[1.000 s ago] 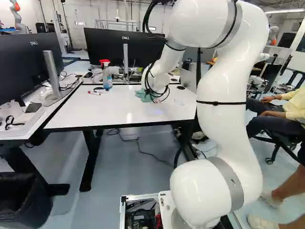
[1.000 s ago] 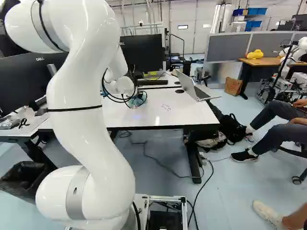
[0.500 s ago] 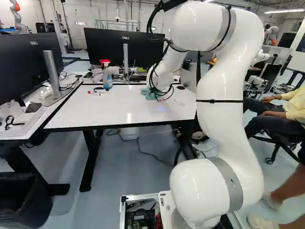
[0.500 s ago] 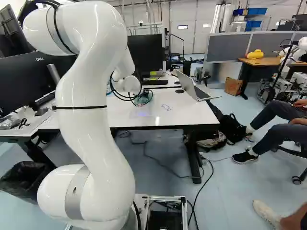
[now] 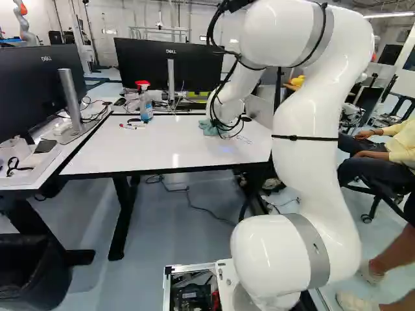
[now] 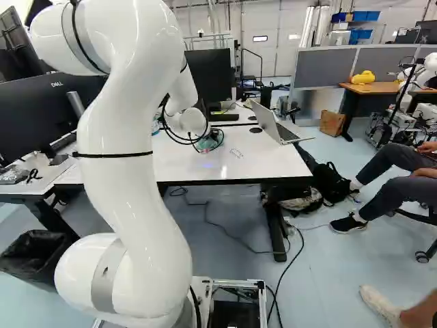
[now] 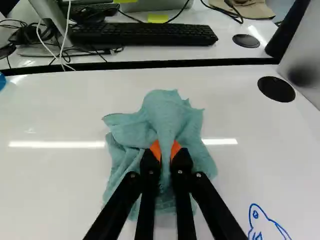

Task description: Clean the table with the green towel

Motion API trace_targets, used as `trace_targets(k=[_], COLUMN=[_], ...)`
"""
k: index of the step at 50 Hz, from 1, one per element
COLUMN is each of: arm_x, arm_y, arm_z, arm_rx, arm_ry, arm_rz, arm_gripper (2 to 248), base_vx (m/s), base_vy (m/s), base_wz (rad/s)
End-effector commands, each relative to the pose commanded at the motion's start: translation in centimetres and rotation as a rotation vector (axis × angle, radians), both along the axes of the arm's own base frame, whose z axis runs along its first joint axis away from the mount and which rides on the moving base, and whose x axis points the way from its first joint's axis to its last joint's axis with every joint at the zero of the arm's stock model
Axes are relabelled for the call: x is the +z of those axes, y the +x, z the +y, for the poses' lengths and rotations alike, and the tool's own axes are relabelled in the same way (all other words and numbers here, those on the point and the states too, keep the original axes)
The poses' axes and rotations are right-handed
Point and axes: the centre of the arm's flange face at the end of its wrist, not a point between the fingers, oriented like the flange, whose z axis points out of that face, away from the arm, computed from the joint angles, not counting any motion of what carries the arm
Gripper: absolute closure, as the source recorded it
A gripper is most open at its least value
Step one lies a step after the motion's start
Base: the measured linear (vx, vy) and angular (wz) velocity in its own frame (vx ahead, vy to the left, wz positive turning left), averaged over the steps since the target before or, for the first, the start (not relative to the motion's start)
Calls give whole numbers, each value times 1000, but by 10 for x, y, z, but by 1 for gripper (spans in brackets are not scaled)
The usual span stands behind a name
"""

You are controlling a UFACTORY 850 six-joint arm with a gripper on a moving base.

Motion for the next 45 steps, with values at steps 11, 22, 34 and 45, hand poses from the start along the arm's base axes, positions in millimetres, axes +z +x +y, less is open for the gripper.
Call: trace_targets(k=[11, 22, 34, 45], arm_x=[1, 2, 2, 3], arm_y=[-10, -18, -28, -40], arm_z=[14, 32, 52, 68], arm_rx=[24, 56, 91, 123], arm_ry=[0, 0, -1, -1], arm_rz=[6, 11, 16, 22], arm_gripper=[210, 210, 210, 210], base_vx=[0, 0, 0, 0], base_vy=[0, 0, 0, 0], base_wz=[0, 0, 0, 0])
